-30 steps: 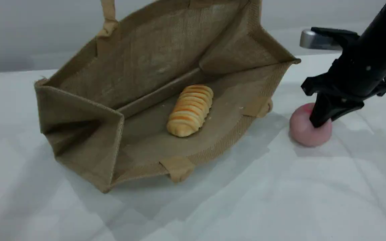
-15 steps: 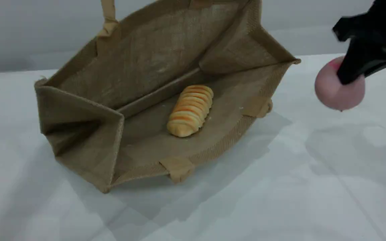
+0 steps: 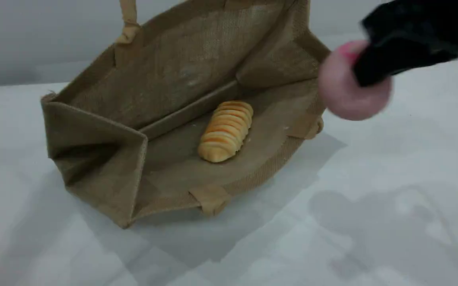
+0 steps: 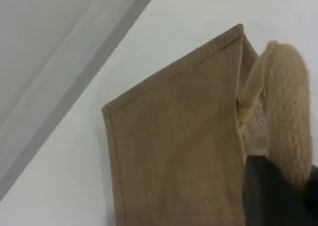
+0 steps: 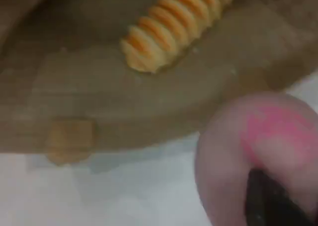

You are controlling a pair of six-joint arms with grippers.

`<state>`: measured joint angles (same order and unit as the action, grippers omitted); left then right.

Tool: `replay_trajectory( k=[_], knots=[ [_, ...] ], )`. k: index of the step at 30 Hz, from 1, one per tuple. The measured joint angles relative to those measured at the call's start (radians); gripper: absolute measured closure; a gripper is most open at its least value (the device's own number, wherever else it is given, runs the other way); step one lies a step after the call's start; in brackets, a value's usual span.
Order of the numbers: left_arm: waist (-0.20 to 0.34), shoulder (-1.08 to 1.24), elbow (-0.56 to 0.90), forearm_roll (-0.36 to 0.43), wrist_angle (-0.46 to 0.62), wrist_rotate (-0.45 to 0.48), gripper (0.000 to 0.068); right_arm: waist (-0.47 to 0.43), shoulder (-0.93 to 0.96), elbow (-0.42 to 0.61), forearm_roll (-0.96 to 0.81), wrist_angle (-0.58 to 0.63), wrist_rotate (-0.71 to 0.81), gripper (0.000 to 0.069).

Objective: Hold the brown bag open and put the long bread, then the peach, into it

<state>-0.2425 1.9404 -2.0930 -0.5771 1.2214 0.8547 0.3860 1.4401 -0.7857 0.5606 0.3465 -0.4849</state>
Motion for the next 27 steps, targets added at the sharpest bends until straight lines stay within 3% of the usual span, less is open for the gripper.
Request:
replay_trajectory(
  k=[5,15,23,27],
  knots=[
    [0.000,0.000,0.000,0.000,0.000,0.000,0.0594,0.111,0.034,0.000,0.000,-0.115,0.000,0.0673],
    [0.000,0.000,0.000,-0.001,0.000,0.001,0.0594,0.233,0.212,-0.059,0.025,-0.368,0.001,0.0669],
    [0.000,0.000,0.000,-0.001,0.000,0.001,0.0594,0.235,0.443,-0.248,0.022,-0.368,0.001,0.0659],
    [0.000,0.000,0.000,-0.001,0.000,0.001,0.0594,0.235,0.528,-0.344,0.021,-0.319,0.010,0.0612]
  ],
)
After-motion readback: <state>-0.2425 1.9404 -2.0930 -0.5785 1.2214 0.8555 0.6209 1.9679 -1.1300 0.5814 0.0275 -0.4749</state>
